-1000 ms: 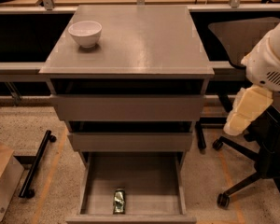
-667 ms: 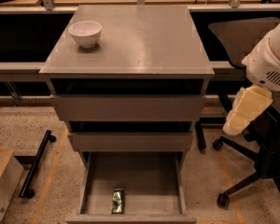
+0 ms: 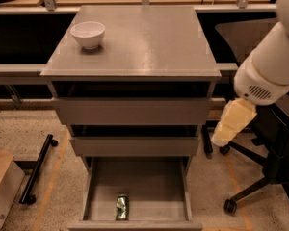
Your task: Pick green can from bottom drawer and place on counter
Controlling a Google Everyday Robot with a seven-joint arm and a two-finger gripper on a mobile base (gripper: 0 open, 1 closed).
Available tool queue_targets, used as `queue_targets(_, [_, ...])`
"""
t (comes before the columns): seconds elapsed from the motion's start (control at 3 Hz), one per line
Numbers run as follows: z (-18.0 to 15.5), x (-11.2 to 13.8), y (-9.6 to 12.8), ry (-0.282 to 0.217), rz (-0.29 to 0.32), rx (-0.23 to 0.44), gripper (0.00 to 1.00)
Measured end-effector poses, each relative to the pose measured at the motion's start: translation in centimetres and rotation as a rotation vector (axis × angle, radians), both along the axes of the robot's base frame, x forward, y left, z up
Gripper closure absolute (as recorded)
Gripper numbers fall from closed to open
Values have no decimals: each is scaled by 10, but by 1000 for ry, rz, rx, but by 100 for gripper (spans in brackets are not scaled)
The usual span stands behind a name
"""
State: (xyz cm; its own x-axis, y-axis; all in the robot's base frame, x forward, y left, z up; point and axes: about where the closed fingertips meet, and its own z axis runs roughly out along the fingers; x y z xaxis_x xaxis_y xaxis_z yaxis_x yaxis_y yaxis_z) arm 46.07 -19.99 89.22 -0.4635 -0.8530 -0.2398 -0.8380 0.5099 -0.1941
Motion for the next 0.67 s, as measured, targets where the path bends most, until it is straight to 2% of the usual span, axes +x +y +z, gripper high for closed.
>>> queue_targets(0.33, [-59,-1,27,75,-60,11,0])
queue_targets(0.67, [-114,-2,50,115,-137,17,0])
